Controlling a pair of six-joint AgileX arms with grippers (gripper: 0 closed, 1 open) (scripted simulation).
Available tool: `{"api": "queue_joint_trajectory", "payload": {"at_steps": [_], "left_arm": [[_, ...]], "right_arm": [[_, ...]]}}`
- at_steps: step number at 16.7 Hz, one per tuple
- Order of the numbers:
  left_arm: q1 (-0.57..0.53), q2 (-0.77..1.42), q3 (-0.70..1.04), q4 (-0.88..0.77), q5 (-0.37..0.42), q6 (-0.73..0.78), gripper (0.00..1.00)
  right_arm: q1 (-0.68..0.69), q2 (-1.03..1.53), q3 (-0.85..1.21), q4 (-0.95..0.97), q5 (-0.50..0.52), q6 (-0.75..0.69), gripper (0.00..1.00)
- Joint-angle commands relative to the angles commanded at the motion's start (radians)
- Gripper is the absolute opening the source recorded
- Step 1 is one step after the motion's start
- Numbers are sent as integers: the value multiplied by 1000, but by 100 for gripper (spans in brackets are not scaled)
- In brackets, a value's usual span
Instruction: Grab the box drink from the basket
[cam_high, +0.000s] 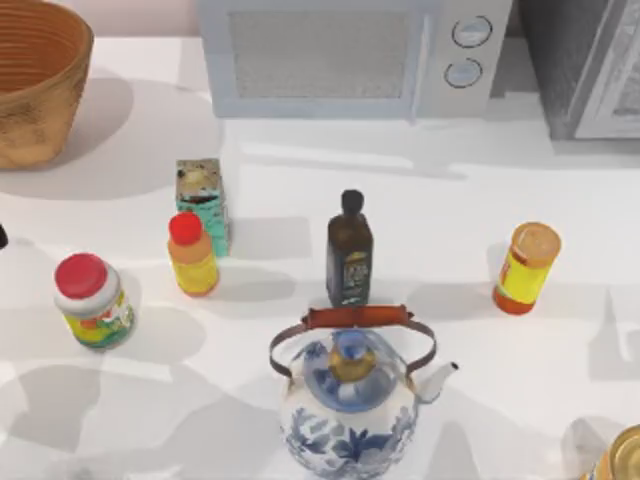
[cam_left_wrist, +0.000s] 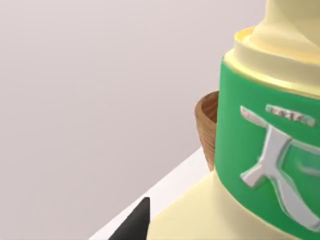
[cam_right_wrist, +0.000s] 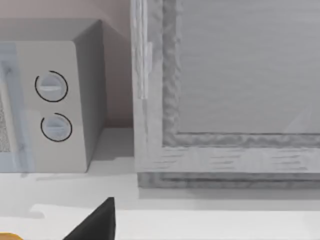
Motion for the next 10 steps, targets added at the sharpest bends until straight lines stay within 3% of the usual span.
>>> {"api": "queue_joint_trajectory", "payload": {"at_steps": [10], "left_arm": [[136, 462, -33, 501, 149, -1, 0]], "right_arm": [[0, 0, 0, 0, 0, 0, 100]]}}
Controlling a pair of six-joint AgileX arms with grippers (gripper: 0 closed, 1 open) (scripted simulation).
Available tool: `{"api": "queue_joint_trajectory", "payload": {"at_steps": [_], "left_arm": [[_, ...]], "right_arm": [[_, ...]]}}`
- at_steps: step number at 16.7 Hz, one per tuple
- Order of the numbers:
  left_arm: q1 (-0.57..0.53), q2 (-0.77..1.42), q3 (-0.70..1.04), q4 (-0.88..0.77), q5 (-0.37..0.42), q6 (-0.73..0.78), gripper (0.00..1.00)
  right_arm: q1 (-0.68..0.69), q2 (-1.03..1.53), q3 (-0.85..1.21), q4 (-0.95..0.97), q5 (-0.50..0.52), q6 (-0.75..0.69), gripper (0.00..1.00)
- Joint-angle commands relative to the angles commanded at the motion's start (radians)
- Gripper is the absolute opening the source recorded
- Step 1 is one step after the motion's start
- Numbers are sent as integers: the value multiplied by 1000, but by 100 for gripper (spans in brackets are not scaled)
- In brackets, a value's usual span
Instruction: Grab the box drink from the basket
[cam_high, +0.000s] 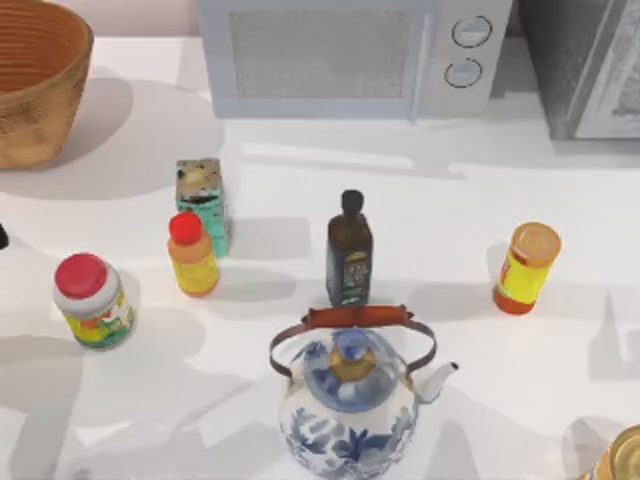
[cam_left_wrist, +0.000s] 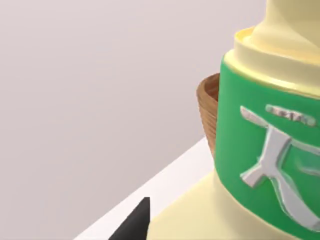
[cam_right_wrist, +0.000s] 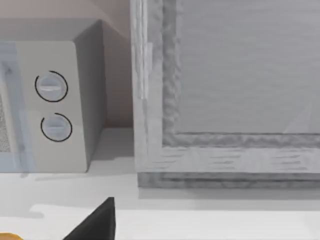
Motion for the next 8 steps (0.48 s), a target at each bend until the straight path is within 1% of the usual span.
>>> {"api": "queue_joint_trajectory", "payload": {"at_steps": [3, 7, 8], "left_arm": [[16, 51, -5, 55, 21, 0, 0], [16, 51, -5, 56, 22, 0, 0], [16, 51, -5, 56, 22, 0, 8]], "right_arm": [[0, 0, 0, 0, 0, 0, 100], [0, 0, 0, 0, 0, 0, 100], [0, 0, 0, 0, 0, 0, 100]]}}
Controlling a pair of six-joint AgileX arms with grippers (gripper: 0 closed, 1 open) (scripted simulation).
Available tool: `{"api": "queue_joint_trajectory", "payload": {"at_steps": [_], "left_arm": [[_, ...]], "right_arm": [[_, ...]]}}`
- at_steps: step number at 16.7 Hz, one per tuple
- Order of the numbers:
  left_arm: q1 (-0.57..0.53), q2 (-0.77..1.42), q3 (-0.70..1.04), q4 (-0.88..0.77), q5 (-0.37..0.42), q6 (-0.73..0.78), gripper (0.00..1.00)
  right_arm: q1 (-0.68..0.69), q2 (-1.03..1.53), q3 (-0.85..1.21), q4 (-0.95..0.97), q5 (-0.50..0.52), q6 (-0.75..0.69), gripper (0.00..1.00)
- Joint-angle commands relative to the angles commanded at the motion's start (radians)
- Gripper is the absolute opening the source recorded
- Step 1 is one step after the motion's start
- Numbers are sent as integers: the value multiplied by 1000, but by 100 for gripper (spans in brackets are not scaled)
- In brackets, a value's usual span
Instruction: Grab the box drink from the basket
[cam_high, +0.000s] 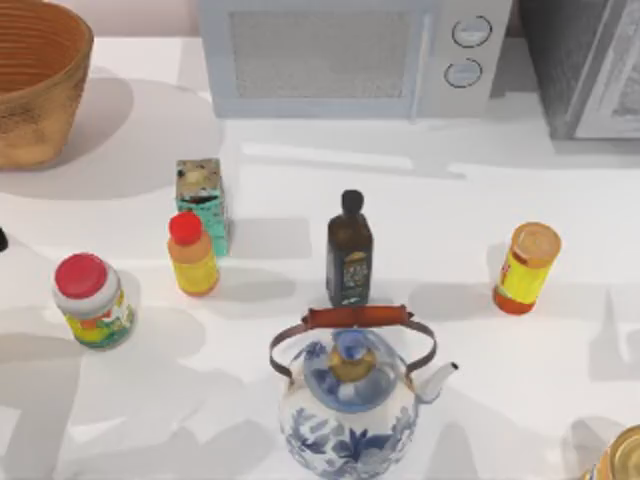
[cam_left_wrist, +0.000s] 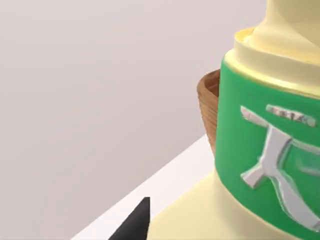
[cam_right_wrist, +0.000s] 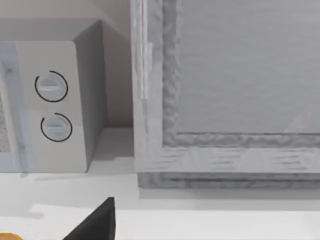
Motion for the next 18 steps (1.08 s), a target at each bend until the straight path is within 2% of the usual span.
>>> {"api": "queue_joint_trajectory", "payload": {"at_steps": [12, 18], "left_arm": [[0, 0, 0, 0, 0, 0, 98], [0, 0, 0, 0, 0, 0, 100]], "right_arm": [[0, 0, 0, 0, 0, 0, 100], [0, 0, 0, 0, 0, 0, 100]]}}
